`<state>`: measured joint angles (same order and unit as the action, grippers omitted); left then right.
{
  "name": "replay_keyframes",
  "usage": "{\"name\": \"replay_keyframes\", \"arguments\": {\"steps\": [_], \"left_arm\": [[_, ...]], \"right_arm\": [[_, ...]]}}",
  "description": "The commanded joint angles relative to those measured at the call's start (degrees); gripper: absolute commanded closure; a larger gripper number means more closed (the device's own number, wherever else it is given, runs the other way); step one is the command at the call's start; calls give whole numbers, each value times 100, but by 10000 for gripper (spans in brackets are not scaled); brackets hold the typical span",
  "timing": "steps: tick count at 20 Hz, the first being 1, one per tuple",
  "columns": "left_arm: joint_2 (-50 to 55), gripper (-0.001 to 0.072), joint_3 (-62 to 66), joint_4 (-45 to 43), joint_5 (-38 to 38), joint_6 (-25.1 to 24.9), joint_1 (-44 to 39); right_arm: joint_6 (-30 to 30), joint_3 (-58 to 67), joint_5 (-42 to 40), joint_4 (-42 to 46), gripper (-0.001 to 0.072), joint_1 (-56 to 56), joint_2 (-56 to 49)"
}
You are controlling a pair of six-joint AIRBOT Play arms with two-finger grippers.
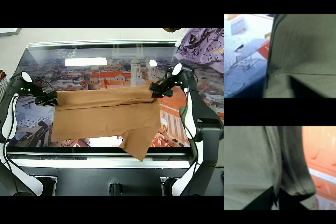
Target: Fold the clothes and pants, and hang the long-sleeved shirts on hangers.
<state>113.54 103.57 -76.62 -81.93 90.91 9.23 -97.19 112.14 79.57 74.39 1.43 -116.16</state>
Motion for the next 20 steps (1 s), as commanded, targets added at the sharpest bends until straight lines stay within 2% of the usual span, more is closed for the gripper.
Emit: {"name": "replay_keyframes", "arguments": {"steps": [1,3,6,8,10,13,16,20], "left_arm": [[-22,74,55,7,170,122,9],[-170,73,275,-15,177,120,87],[-730,73,461,-363,-109,76,313],[-1217,75,302,-334,-367,227,678],[-1849,78,-348,-208,-321,229,1165],[-2889,78,-2028,378,31,203,1941],[-3720,78,-3580,800,614,164,2396],[-4142,78,-4527,1294,1049,-258,2439]], "right_arm": [[50,4,-63,26,416,-98,-24],[52,4,22,326,244,-92,168],[363,-2,568,1134,233,13,793],[669,-273,667,378,234,472,1307],[1137,-1121,693,-533,236,1069,1961],[1729,-3458,339,-1432,236,1812,3180],[2229,-5840,-328,-1941,236,1971,4225],[2887,-7768,-929,-2944,237,1978,4706]]}}
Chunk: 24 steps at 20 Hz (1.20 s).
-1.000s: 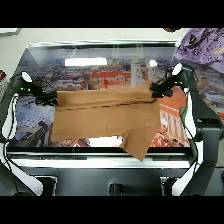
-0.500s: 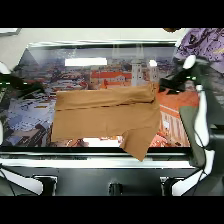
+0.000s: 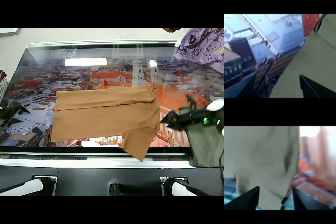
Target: Fold the clothes and pants, and hang the long-sleeved shirts on hangers.
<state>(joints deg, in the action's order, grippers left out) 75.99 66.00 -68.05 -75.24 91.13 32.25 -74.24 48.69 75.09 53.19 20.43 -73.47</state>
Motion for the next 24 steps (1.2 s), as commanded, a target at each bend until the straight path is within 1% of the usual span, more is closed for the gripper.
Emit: {"name": "replay_keyframes", "arguments": {"steps": [1,3,6,10,14,15,16,17,18,19,20,21,23,24], "left_arm": [[-387,79,-839,535,378,-330,133],[-387,78,-876,581,417,-332,122],[-387,78,-876,601,472,-332,122],[-387,78,-876,614,481,-332,122],[-385,79,-879,614,533,-332,122],[-385,78,-879,614,546,-332,122],[-385,78,-879,612,546,-334,122],[-385,78,-879,612,546,-334,125],[-385,78,-879,612,549,-337,125],[-385,78,-879,612,546,-337,125],[-385,78,-881,610,549,-337,125],[-385,78,-898,610,555,-380,125],[-385,78,-1012,612,586,-487,144],[-385,79,-1126,614,614,-551,173]], "right_arm": [[752,-1700,-520,-949,237,79,437],[911,-2037,-691,-990,237,79,437],[907,-2218,-874,-1003,237,79,437],[636,-2293,-918,-1051,238,68,437],[597,-2540,-1198,-1451,239,68,435],[592,-2570,-1211,-1488,272,68,435],[590,-2573,-1202,-1499,377,68,435],[586,-2573,-1204,-1504,407,68,435],[586,-2573,-1204,-1506,417,68,435],[584,-2573,-1207,-1506,455,68,435],[586,-2573,-1209,-1504,475,68,435],[588,-2573,-1231,-1504,559,68,435],[595,-2573,-1274,-1508,685,68,435],[588,-2573,-1287,-1513,686,68,435]]}}
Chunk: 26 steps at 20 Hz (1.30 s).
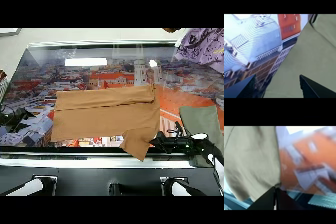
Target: Fold the clothes and pants, and hang the long-sleeved shirts on hangers.
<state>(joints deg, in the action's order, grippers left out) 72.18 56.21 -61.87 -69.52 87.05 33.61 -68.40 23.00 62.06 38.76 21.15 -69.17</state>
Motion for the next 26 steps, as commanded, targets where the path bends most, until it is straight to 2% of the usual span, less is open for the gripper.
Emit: {"name": "replay_keyframes", "arguments": {"steps": [1,3,6,8,17,26], "left_arm": [[-4,79,-328,2,87,-238,114],[-4,86,-769,42,170,-501,330],[39,87,-1360,507,166,-1165,706],[203,98,-1534,754,120,-1384,741],[715,98,-1550,866,-15,-1558,83],[911,106,-1550,833,-505,-1502,-61]], "right_arm": [[4,-4,9,-70,686,-4,4],[2,-4,-35,-70,687,-4,7],[2,-4,-57,-70,686,-4,7],[4,-4,-76,-68,686,-4,7],[2,-2,-245,-70,686,-4,7],[4,0,-243,-149,686,-4,7]]}}
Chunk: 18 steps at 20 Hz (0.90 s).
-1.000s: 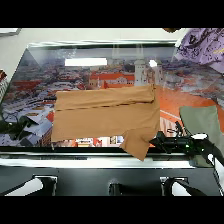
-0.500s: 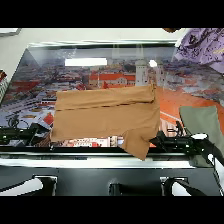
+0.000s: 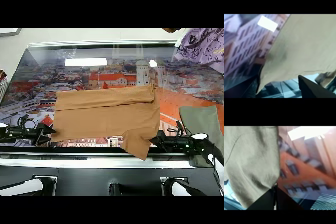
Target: Fold the clothes and pants, and hang the long-sleeved shirts on hangers.
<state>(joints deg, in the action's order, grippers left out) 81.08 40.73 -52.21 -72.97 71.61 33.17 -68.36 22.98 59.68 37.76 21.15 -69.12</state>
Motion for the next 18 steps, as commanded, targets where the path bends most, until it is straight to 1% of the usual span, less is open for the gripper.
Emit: {"name": "replay_keyframes", "arguments": {"steps": [1,2,3,4,5,6,7,10,11,12,13,15,18], "left_arm": [[22,117,-2,-155,-186,44,-17],[22,300,-2,-160,-208,39,-17],[22,430,-2,-157,-208,39,-17],[22,475,-2,-157,-203,39,-17],[22,495,-2,-157,-205,37,-17],[22,615,-2,-157,-205,35,-17],[22,687,-2,-157,-203,28,-20],[-35,691,0,-157,-199,39,-13],[-160,693,0,-236,-118,236,-7],[-361,693,0,-446,17,669,-7],[-619,693,0,-649,107,1027,-9],[-1174,693,-2,-933,57,1360,-17],[-1928,692,-4,-1429,-249,1880,-17]], "right_arm": [[0,2,-7,-59,686,-4,2],[0,2,-7,-72,686,-4,2],[0,2,-9,-87,686,-4,2],[0,2,-7,-94,686,-4,4],[0,2,-7,-94,686,-4,4],[4,2,-7,-92,686,-4,7],[20,4,-11,-92,687,-4,7],[190,4,50,-90,687,-2,33],[243,4,107,-39,688,-4,140],[234,4,186,37,689,-2,323],[140,4,317,153,689,-2,601],[-348,4,710,649,689,-4,1250],[-929,4,1515,1432,689,-4,2378]]}}
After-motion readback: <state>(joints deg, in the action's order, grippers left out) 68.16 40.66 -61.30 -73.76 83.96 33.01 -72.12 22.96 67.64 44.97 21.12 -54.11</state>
